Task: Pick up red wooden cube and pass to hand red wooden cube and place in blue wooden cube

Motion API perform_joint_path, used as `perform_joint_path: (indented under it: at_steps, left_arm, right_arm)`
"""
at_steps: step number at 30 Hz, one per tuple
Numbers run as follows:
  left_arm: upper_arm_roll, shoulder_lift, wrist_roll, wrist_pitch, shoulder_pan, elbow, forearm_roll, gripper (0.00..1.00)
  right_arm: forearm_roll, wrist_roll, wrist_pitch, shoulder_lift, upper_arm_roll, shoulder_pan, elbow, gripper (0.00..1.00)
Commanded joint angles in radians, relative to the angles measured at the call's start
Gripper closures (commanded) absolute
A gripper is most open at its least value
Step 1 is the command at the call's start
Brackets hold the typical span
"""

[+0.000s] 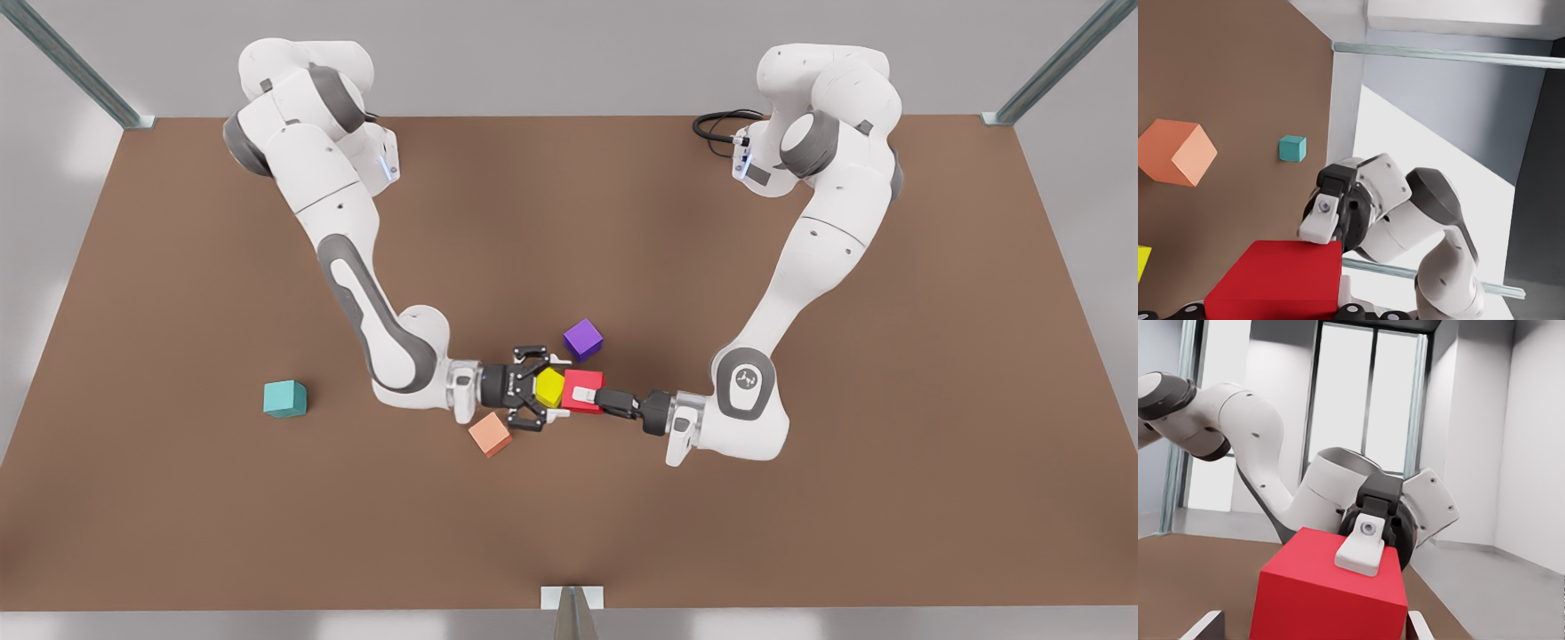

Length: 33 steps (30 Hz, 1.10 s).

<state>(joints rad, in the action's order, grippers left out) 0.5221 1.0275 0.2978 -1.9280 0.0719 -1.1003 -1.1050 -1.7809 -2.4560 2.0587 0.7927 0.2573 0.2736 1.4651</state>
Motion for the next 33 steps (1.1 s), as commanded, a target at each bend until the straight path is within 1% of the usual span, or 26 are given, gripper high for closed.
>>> perform_joint_path:
  at_steps: [1, 8, 13, 14, 15, 17, 21, 22, 23, 33]
  left_arm:
    - [0.001, -0.001, 0.035, -0.005, 0.0, 0.0, -0.004, 0.33]
    - [0.004, -0.003, 0.035, -0.011, 0.002, 0.0, -0.004, 0.32]
    - [0.013, -0.003, 0.035, -0.009, 0.0, 0.0, -0.004, 0.31]
    - [0.013, -0.003, 0.035, -0.011, 0.002, 0.0, -0.004, 0.31]
    - [0.013, -0.001, 0.037, -0.011, 0.002, 0.0, -0.002, 0.31]
    - [0.013, 0.002, 0.038, -0.012, 0.002, 0.0, -0.002, 0.31]
    - [0.013, 0.005, 0.044, -0.014, 0.002, 0.0, -0.002, 0.31]
    - [0.013, 0.005, 0.044, -0.014, 0.002, 0.0, -0.004, 0.19]
    - [0.013, 0.005, 0.044, -0.014, 0.002, -0.001, -0.004, 0.0]
    - [0.013, -0.004, 0.006, 0.0, -0.014, 0.0, -0.002, 0.0]
  right_arm:
    - [-0.009, -0.126, 0.024, 0.002, 0.0, 0.006, -0.005, 0.0]
    - [-0.023, -0.124, 0.09, 0.04, 0.003, 0.042, -0.045, 0.0]
    - [-0.023, -0.124, 0.129, 0.046, 0.026, 0.044, -0.06, 0.0]
    - [-0.023, -0.124, 0.14, 0.046, 0.028, 0.044, -0.06, 0.02]
    - [-0.023, -0.123, 0.141, 0.046, 0.028, 0.044, -0.06, 0.08]
    - [-0.023, -0.123, 0.141, 0.046, 0.028, 0.044, -0.066, 0.37]
    - [-0.023, -0.12, 0.144, 0.046, 0.028, 0.049, -0.068, 0.37]
    - [-0.023, -0.118, 0.144, 0.046, 0.028, 0.047, -0.068, 0.37]
    - [-0.023, -0.118, 0.144, 0.046, 0.028, 0.049, -0.068, 0.37]
    - [-0.008, -0.115, 0.13, 0.045, 0.025, 0.032, -0.063, 0.36]
